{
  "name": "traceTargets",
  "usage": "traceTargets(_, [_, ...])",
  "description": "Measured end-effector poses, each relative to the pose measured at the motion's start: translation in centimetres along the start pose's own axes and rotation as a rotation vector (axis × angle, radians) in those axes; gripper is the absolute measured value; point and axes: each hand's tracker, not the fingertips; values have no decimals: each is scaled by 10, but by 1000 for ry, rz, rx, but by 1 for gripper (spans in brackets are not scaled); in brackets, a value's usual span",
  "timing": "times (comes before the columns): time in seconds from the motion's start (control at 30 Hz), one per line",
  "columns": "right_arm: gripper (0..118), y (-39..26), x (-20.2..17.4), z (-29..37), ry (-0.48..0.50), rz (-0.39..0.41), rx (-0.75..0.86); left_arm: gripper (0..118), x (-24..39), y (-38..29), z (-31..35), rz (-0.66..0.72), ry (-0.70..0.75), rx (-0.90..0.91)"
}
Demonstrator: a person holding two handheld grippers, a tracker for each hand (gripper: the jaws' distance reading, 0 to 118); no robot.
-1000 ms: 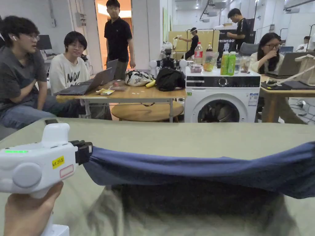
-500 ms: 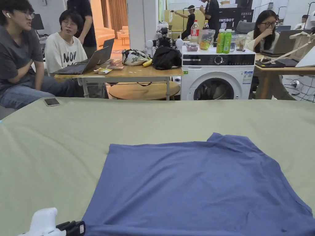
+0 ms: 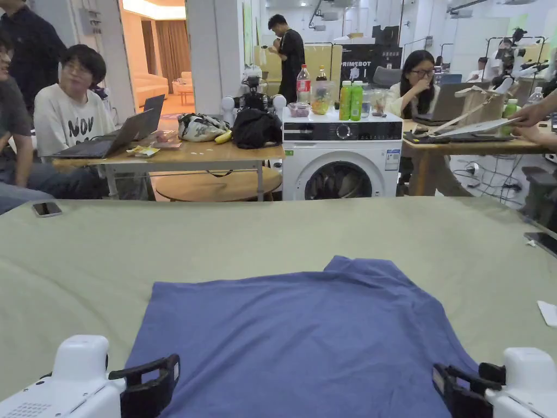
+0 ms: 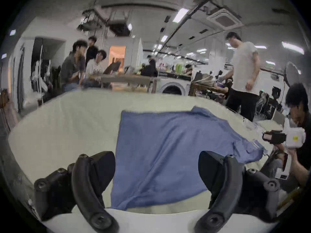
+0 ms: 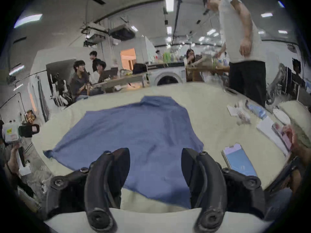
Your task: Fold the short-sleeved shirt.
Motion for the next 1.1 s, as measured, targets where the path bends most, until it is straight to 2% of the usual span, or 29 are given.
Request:
traceTargets(0.13, [64, 10, -26, -17, 0, 10, -5, 101, 31, 15, -4, 15, -41, 63])
traceTargets(0.17, [62, 11, -30, -17, 0, 8, 3, 97, 36, 17, -3, 14, -66, 75])
traceTargets(0.2, [57, 11, -32, -18, 1, 6, 15, 87, 40, 21, -3, 6, -98, 72])
traceTargets(0.3, [17, 11, -37, -17, 21, 8, 18, 16, 45, 22, -5, -7, -118, 55])
traceTargets(0.33, [3, 11, -38, -17, 20, 22, 15, 0, 45, 19, -2, -11, -122, 62])
traceTargets(0.53, [0, 7, -45, -13, -17, 130, 5, 0, 25, 7, 12, 52, -82, 48])
traceTargets(0.8, [0, 4, -31, -4, 40, 68, -22, 0, -38, -14, 24, 96, -13, -41])
traceTargets(0.83, [0, 2, -28, -3, 53, 47, -30, 5, -50, -20, 22, 138, 23, -71])
traceTargets(0.87, [0, 0, -26, -2, 60, 25, -41, 16, -59, -26, 21, 177, 38, -115])
traceTargets(0.9, [0, -1, -24, -1, 62, 8, -50, 16, -68, -33, 20, 207, 40, -144])
traceTargets(0.97, [0, -3, -21, 0, 64, -10, -63, 25, -79, -49, 13, 211, 56, -175])
traceTargets(1.1, [0, -6, -17, 9, 70, -24, -81, 37, -90, -76, 1, 206, 92, -278])
